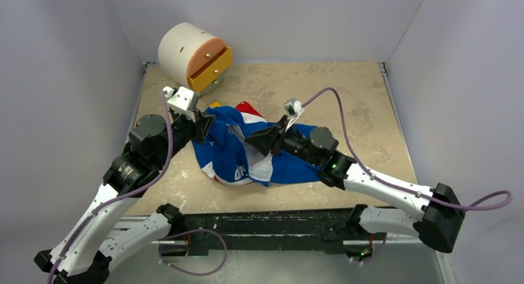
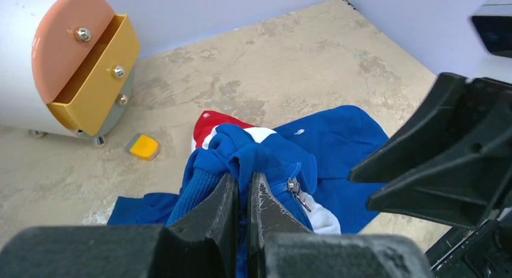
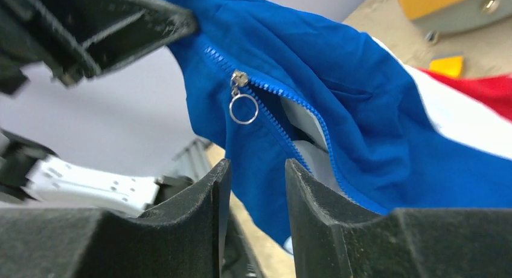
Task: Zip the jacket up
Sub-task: Zip the zipper on the jacket.
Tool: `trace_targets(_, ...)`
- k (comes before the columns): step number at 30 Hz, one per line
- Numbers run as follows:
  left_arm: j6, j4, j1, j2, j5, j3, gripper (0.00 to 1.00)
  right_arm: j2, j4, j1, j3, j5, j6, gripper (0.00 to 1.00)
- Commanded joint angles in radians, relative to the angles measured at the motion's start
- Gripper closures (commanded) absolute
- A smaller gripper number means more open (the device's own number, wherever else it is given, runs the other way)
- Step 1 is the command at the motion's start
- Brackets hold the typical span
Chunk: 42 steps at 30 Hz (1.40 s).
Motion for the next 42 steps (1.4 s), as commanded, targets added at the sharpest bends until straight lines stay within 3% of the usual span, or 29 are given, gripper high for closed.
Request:
trace_targets(1, 0.026, 0.106, 0.006, -0.012, 0.02, 0.004, 1.0, 0.062, 0.072, -0.036, 0.071, -0.055, 0.465, 0.58)
trace_targets(4, 0.026, 0.104, 0.007, -0.009, 0.022, 0.006, 1.0, 0.113, 0.123, -0.045, 0.095, -0.124, 0.539, 0.58)
trace_targets(16, 0.026, 0.107, 0.006, -0.003, 0.028, 0.006, 1.0, 0.219, 0.196, -0.08, 0.133, -0.15, 0.6, 0.59)
trace_targets(42, 0.019, 0.103, 0.007, -0.002, 0.035, 0.007, 1.0, 0.319, 0.224, -0.087, 0.192, -0.187, 0.593, 0.65)
